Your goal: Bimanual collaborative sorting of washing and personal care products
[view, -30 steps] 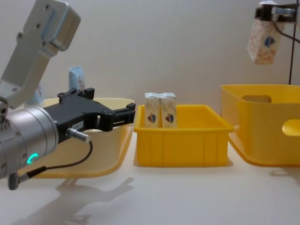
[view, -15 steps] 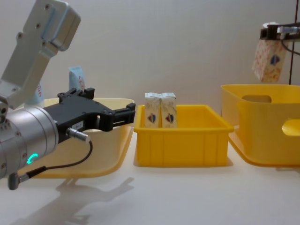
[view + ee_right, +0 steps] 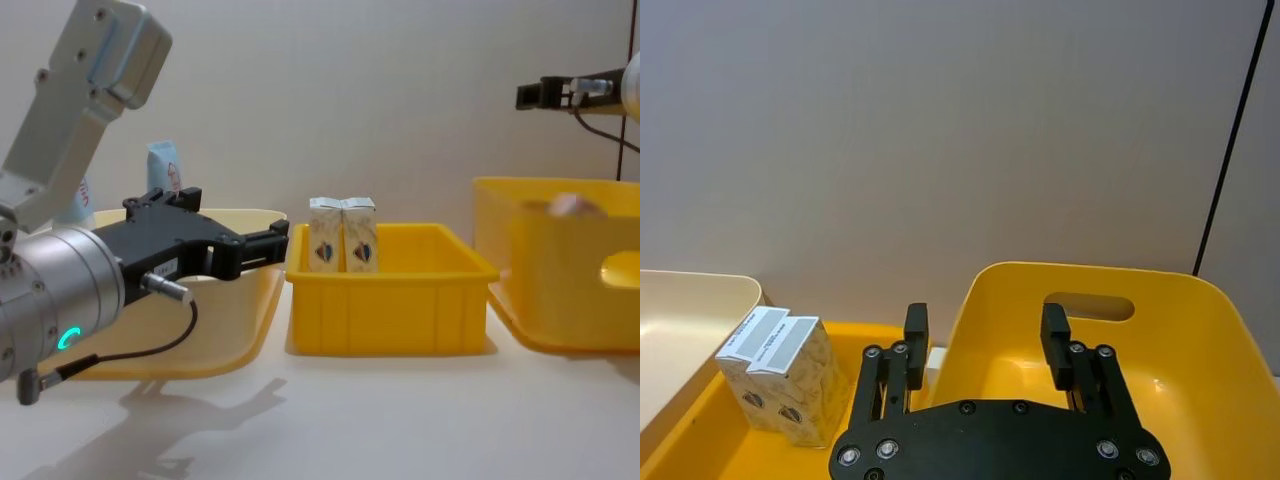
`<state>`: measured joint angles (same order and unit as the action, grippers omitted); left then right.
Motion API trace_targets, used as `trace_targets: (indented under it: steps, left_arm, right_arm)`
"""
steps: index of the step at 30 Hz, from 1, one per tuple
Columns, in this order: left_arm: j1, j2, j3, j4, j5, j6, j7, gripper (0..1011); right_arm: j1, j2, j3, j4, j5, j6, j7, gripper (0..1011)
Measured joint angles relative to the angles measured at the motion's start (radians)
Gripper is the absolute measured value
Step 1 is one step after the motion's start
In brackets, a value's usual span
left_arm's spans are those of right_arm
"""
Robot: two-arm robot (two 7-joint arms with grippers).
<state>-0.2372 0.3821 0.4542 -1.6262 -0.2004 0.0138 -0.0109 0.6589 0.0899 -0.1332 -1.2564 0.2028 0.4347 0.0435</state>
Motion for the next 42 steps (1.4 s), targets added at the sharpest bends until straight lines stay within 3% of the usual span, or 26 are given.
trace_targets:
  steps: [6,13,28,42]
  left_arm:
    - [0.000,0.000,0.000,0.000,0.000,0.000,0.000,1000]
    - [0.000,0.000,0.000,0.000,0.000,0.000,0.000,1000]
    - [-0.008,0.006,-0.004,-0.019,0.004,0.022,-0.005,1000]
    - [-0.072,0.051,-0.005,-0.107,0.023,0.184,-0.062,1000]
  right_arm:
    - [0.006,-0.002,0.000,0.013,0.003,0.001,0.012,853]
    - [0.012,-0.003,-0.001,0.025,0.007,0.003,0.021,1001]
    - [0.015,-0.004,-0.002,0.035,0.009,0.004,0.029,1001]
    - [0.017,-0.004,-0.001,0.037,0.010,0.004,0.031,1001]
